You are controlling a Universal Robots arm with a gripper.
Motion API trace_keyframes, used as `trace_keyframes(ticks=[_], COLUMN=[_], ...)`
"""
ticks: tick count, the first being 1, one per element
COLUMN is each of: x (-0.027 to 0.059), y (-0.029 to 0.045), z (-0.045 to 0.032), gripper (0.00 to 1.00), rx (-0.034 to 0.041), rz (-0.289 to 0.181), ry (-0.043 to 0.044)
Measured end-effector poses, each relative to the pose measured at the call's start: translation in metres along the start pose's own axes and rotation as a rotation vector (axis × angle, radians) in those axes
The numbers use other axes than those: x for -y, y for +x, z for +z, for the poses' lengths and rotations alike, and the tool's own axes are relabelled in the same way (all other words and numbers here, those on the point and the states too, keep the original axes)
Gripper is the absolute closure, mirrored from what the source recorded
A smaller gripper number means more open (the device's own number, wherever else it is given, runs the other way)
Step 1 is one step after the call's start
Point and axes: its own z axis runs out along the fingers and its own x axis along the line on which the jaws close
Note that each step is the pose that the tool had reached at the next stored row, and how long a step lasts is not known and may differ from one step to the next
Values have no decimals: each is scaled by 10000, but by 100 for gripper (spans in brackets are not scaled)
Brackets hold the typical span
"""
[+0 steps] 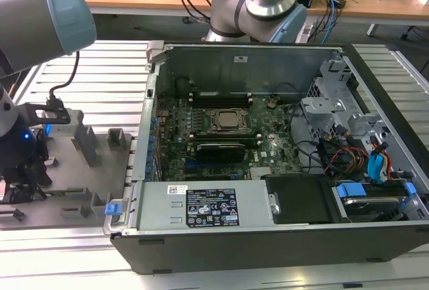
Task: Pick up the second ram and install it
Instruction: 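Pick up the second ram and move it above second insertion slot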
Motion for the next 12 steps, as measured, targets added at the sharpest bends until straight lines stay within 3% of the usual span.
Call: trace_keyframes(ticks=[3,7,12], x=[1,-1,3], y=[7,32,14], z=[21,55,112], gripper=[64,64,64], rx=[-1,112,116], rz=[-1,-7,-83], ry=[-2,1,1])
